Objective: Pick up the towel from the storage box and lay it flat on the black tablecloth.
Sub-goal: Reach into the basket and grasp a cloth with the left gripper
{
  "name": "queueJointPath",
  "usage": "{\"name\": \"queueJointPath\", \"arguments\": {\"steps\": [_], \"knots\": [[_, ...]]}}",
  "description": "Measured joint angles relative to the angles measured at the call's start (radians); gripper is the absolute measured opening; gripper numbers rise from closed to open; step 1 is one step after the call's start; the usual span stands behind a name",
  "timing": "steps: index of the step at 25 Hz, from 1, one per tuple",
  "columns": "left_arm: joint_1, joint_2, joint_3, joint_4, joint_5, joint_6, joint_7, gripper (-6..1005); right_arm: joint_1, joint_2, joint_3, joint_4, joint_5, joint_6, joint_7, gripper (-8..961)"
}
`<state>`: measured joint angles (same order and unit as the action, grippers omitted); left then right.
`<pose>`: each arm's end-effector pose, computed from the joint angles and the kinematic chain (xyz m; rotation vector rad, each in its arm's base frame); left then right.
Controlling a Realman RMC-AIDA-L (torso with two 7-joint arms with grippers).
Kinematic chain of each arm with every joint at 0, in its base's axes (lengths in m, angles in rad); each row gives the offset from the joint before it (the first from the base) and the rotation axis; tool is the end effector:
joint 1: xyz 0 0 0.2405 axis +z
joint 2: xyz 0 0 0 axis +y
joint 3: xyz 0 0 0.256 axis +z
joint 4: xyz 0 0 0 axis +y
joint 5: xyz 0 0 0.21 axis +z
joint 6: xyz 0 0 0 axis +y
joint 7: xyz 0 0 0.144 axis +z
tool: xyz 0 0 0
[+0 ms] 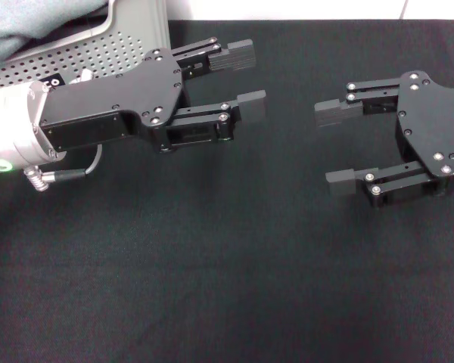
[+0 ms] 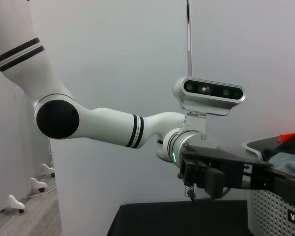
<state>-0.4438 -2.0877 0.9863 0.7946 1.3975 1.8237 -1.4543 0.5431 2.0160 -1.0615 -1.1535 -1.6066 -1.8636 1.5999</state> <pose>-0.1838 0.3015 0.0303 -2.7255 -0.3385 -1.4237 0.1337 0.3142 0.0572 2.9646 0.0911 -0.8733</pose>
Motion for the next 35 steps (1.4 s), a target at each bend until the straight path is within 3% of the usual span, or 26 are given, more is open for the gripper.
{"name": "queueJointPath", "arguments": {"steps": [35], "knots": [[0.009,-0.001,-0.001,-0.004,-0.005,-0.001,0.036,786,-0.006,0.001,-0.017,0.004,-0.001,0.014,-0.001,756]]}}
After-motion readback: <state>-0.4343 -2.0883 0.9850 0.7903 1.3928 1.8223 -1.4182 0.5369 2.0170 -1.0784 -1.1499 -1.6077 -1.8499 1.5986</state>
